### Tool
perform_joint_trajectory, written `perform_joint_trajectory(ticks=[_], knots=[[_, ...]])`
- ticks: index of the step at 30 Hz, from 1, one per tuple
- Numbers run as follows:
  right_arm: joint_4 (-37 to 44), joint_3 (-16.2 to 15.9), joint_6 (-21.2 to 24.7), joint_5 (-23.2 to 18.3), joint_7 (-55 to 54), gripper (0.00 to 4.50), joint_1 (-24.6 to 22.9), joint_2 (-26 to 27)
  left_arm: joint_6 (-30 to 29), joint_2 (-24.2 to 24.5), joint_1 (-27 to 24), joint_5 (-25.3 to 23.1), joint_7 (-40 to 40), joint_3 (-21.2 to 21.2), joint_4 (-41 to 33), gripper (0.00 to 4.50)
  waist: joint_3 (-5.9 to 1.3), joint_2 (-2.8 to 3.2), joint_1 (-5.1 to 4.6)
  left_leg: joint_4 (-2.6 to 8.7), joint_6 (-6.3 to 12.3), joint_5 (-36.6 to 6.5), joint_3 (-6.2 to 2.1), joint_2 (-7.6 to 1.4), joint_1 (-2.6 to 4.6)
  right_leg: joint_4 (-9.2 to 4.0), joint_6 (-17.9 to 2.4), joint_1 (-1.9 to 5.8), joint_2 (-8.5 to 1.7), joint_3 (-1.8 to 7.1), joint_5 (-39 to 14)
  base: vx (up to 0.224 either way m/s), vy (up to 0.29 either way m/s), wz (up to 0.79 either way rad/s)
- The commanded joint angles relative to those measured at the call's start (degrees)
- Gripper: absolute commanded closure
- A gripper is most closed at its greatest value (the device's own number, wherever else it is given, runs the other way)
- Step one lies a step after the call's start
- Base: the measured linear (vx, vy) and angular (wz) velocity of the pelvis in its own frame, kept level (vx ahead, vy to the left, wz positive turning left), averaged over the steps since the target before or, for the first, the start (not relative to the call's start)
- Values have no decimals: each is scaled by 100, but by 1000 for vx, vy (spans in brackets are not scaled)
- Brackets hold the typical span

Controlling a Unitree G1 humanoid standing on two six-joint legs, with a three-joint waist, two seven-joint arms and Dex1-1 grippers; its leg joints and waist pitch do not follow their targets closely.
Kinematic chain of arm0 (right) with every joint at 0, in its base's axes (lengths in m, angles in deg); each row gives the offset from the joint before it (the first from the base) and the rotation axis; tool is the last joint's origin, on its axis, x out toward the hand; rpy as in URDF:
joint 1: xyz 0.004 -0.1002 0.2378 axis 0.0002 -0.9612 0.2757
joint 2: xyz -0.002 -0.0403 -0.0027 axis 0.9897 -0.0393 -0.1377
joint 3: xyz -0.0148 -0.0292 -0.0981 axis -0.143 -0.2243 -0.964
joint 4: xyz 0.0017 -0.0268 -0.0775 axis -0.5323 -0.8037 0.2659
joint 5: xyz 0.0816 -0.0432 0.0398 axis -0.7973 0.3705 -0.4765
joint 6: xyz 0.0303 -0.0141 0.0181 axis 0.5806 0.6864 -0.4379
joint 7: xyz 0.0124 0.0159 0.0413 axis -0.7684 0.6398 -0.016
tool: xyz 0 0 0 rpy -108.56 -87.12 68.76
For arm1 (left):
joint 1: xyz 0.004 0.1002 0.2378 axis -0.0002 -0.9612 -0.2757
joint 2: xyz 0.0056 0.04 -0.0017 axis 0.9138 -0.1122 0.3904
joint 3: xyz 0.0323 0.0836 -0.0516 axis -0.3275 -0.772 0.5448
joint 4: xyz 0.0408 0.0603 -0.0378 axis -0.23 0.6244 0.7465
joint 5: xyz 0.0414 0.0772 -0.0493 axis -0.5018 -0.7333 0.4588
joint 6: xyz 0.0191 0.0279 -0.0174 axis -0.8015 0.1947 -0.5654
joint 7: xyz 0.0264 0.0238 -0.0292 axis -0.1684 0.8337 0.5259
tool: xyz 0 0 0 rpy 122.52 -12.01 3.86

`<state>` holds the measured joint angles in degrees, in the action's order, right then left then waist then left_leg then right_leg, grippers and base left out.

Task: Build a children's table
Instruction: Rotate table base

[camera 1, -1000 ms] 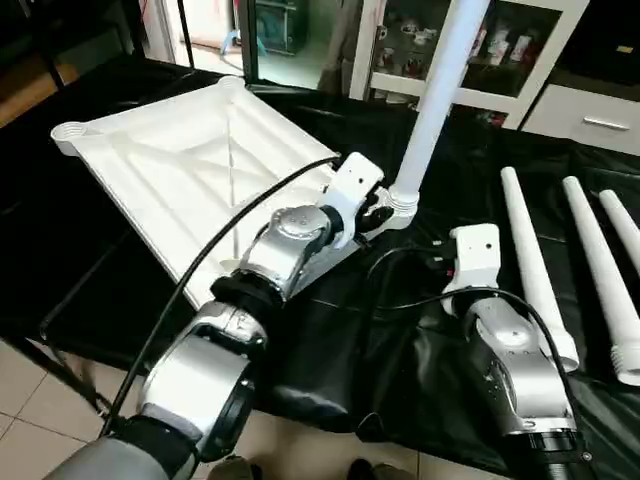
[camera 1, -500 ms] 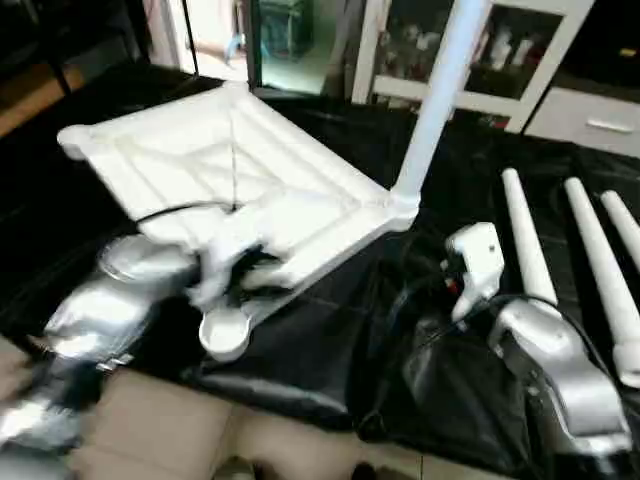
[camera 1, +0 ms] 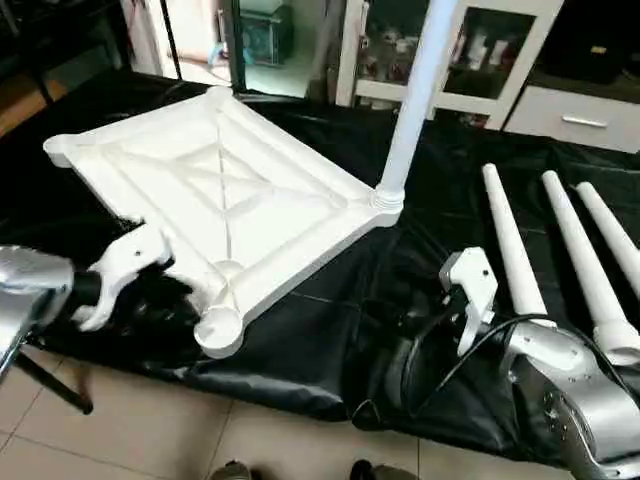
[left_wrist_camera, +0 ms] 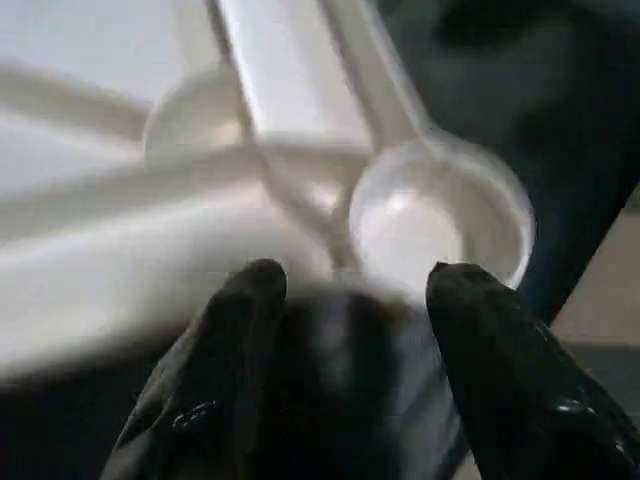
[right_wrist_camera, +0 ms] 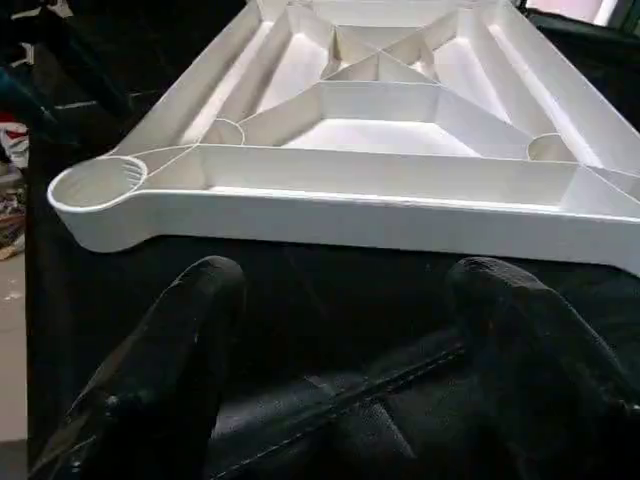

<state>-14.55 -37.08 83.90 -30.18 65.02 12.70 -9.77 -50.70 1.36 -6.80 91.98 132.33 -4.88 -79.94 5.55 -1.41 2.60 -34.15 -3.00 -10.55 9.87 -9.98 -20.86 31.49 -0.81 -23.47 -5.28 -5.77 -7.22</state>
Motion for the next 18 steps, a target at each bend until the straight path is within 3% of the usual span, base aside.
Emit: perform_joint_trajectory(ticks=[1, 6, 9, 11, 14, 16, 17, 18], knots=[[132, 21, 82, -73, 7, 94, -5, -87, 41, 94, -54, -211, -21, -154, 11, 183, -228, 114, -38, 609, -282, -3542, -281, -297, 233, -566, -117, 75, -363, 188, -4269, 0, 0, 0], [170, 8, 110, -80, -4, 94, -5, -90, -93, 38, -55, -286, -216, -366, 2, 183, -208, 127, -75, 626, -317, -3735, -300, -301, 248, -590, -150, 93, -384, 161, -4238, 0, 0, 0], [175, 7, 118, -85, -13, 94, 3, -89, -70, 2, -17, -435, -306, -587, 66, 183, -187, 106, -101, 613, -282, -3760, -311, -285, 253, -646, -54, 98, -399, 127, -4474, 0, 0, 0], [170, 7, 116, -80, -12, 94, 9, -86, -42, -20, -1, -510, -311, -670, 108, 183, -173, 124, -111, 604, -267, -3753, -321, -283, 253, -674, -14, 108, -409, 93, -4568, 0, 0, 0], [159, 14, 111, -73, -37, 94, 22, -75, 27, -361, 129, -620, -469, -800, 317, 183, -156, 183, -133, 685, -328, -4114, -372, -344, 262, -623, -74, 196, -359, -6, -4103, 0, 0, 0], [159, 11, 108, -79, -53, 94, 29, -79, 103, -651, 259, -675, -611, -883, 448, 183, -144, 187, -126, 765, -364, -4285, -383, -375, 240, -568, -146, 243, -341, 7, -3829, 0, 0, 0], [169, 11, 113, -81, -62, 94, 30, -80, 136, -977, 413, -662, -814, -943, 595, 183, -103, 187, -116, 768, -373, -4430, -347, -359, 317, -632, -119, 178, -304, -44, -3962, 0, 0, 0], [177, 11, 113, -74, -73, 94, 27, -82, 206, -1150, 514, -676, -952, -985, 697, 183, -49, 206, -134, 775, -358, -4590, -290, -345, 399, -740, -28, 131, -197, -219, -4139, 0, 0, 0]])
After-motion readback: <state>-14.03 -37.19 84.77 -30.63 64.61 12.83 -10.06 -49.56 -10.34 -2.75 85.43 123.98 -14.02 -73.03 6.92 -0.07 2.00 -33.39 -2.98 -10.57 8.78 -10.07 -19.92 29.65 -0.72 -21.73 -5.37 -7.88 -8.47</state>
